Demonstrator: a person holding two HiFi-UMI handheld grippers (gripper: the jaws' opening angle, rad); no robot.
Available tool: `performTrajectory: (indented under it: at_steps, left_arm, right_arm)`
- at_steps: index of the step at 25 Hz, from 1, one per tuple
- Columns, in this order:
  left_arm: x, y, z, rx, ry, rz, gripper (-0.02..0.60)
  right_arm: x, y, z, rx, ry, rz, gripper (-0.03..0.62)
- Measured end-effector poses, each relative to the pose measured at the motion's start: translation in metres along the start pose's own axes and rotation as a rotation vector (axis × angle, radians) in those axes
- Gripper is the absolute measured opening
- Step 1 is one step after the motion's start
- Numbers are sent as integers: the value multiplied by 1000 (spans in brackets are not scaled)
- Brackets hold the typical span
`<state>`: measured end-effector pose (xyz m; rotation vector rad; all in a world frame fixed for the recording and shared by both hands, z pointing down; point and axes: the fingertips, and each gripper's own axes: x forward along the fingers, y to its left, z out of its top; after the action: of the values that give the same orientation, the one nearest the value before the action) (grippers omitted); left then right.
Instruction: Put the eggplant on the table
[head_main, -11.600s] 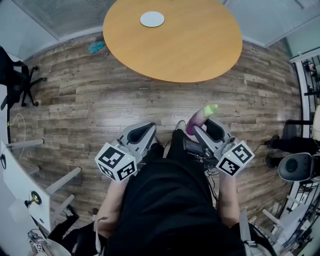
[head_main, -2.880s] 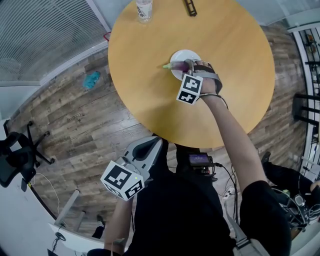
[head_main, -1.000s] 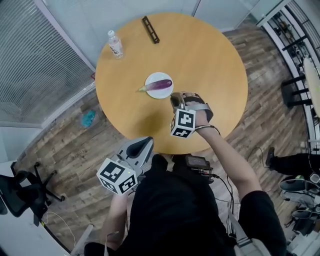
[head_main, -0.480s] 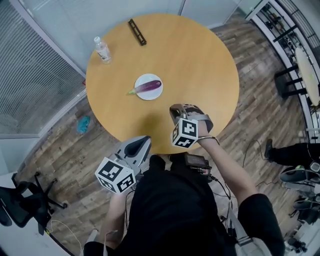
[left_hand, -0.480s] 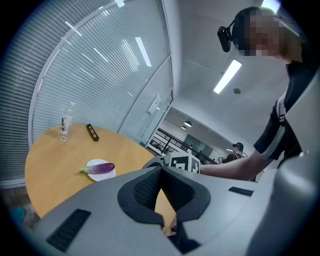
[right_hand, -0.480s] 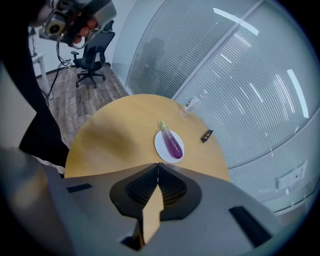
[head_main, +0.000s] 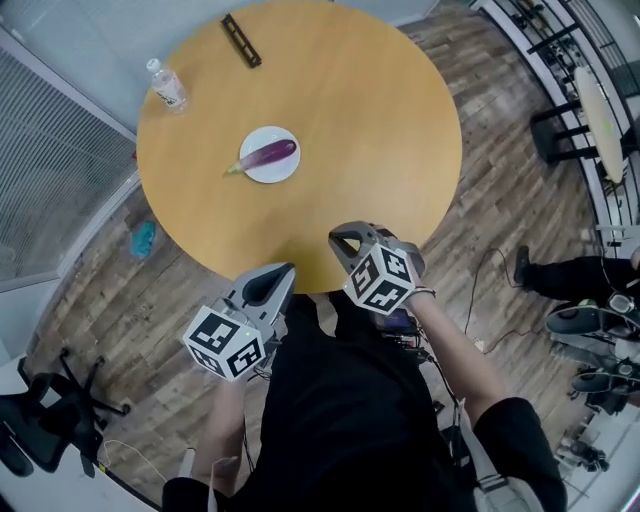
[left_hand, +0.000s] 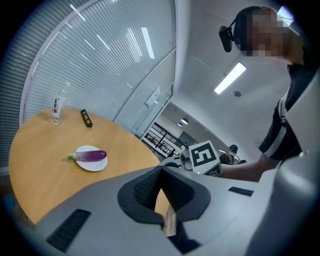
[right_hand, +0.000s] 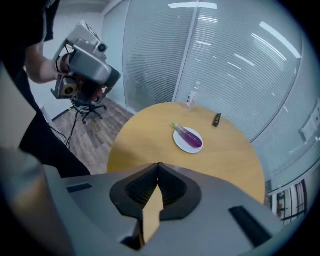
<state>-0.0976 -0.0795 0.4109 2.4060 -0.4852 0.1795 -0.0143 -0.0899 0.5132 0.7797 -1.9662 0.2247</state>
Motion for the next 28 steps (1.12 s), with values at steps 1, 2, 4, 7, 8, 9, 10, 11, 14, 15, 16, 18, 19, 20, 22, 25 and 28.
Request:
performTrajectory:
  at_steps: [1, 2, 4, 7, 8, 9, 10, 11, 14, 15, 16, 18, 19, 20, 22, 25, 28]
  left_arm:
    - [4, 0, -3, -4, 11, -8, 11]
    - [7, -1, -5, -6, 19, -16, 11]
    - [13, -4, -8, -6, 30, -28, 11]
    - [17, -11, -12, -1, 42, -36, 11]
    - [19, -14, -13, 6, 45, -36, 11]
    - [21, -17, -13, 15, 48, -35, 11]
    - [24, -21, -13, 24, 50, -32, 11]
    - [27, -25, -13, 32, 53, -27, 11]
    - [33, -37, -14, 51, 56, -8, 11]
    - [36, -43, -13, 58, 54, -4, 11]
    - [40, -51, -13, 67, 52, -2, 11]
    - [48, -68, -13, 87, 49, -3, 11]
    - [52, -76, -14, 97, 50, -3, 11]
    - [57, -85, -16, 106, 52, -3, 11]
    - [70, -105, -22, 120, 57, -9, 11]
    - [93, -141, -37, 140, 68, -37, 11]
    - [113, -177, -50, 166, 81, -68, 11]
  right_arm:
    - [-2, 5, -4, 30, -1, 25, 18]
    - [-5, 9, -7, 61, -7, 49, 18]
    - [-13, 16, -10, 138, -37, 95, 18]
    - [-26, 23, -8, 269, -115, 163, 18]
    - [-31, 22, -9, 298, -141, 177, 18]
    - [-36, 20, -11, 316, -164, 182, 18]
    - [-41, 17, -14, 327, -183, 181, 18]
    - [-48, 15, -18, 339, -202, 179, 18]
    - [-74, 9, -28, 407, -293, 165, 18]
    - [-85, 6, -32, 438, -330, 156, 18]
    - [-96, 2, -37, 469, -366, 145, 18]
    - [-119, -4, -49, 523, -425, 119, 18]
    - [-129, -7, -55, 543, -448, 107, 18]
    - [-138, -8, -62, 559, -470, 97, 18]
    - [-157, -11, -78, 585, -513, 84, 18]
    - [-187, -9, -105, 603, -573, 51, 18]
    - [-216, -5, -134, 634, -622, 14, 18]
